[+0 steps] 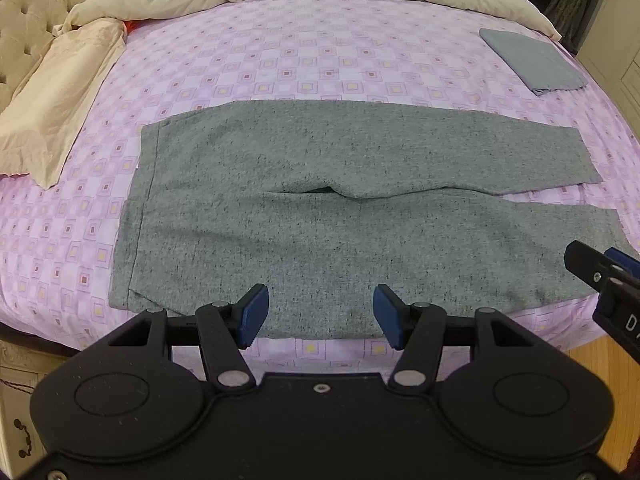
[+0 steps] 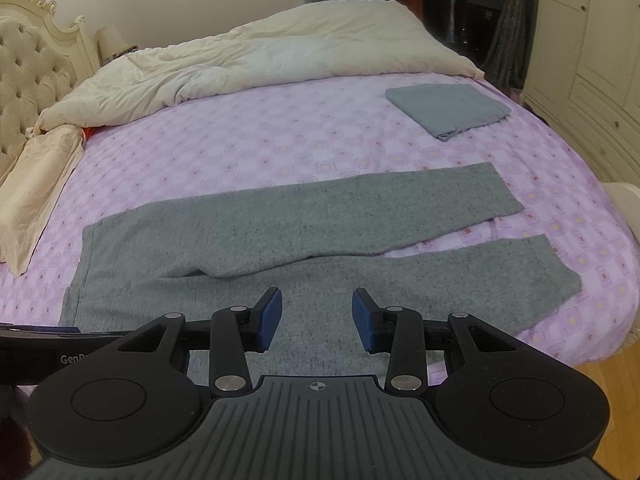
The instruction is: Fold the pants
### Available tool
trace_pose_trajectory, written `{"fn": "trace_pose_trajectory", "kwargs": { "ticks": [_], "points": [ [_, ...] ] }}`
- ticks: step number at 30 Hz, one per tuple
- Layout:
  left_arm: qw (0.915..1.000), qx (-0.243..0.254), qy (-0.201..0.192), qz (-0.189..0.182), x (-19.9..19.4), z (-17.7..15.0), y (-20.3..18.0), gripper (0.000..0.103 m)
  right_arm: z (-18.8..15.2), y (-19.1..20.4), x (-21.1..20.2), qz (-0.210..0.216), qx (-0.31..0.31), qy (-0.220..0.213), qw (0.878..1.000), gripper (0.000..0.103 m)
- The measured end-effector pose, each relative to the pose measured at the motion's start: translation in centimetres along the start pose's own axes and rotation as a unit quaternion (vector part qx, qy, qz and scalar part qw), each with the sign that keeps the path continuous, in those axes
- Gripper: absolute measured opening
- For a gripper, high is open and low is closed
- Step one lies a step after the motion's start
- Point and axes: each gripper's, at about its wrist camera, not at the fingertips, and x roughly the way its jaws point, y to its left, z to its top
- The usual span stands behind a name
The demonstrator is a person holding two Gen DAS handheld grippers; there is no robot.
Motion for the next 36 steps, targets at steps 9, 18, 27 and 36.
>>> {"fn": "trace_pose_trajectory", "kwargs": {
  "ticks": [9,18,27,36],
  "points": [
    [1.0,0.0,-0.001,0.0,0.0,0.01,-0.01,0.062,-0.01,0.06,0.01,0.0,-0.001,0.0,1.0,0.038],
    [1.0,-0.001,-0.001,0.0,-0.08,-0.2,0.17,0.062,0.07,0.0,0.0,0.003,-0.004,-0.001,1.0,0.038],
    [1.0,-0.001,-0.001,0.001,-0.07,-0.22,0.19,0.062,-0.03,0.04,-0.03,0.003,-0.004,-0.001,1.0,0.038],
    [1.0,-0.001,-0.001,0.001,-0.06,-0.25,0.21,0.062,-0.06,0.36,0.05,0.003,-0.003,0.0,1.0,0.038]
  ]
}}
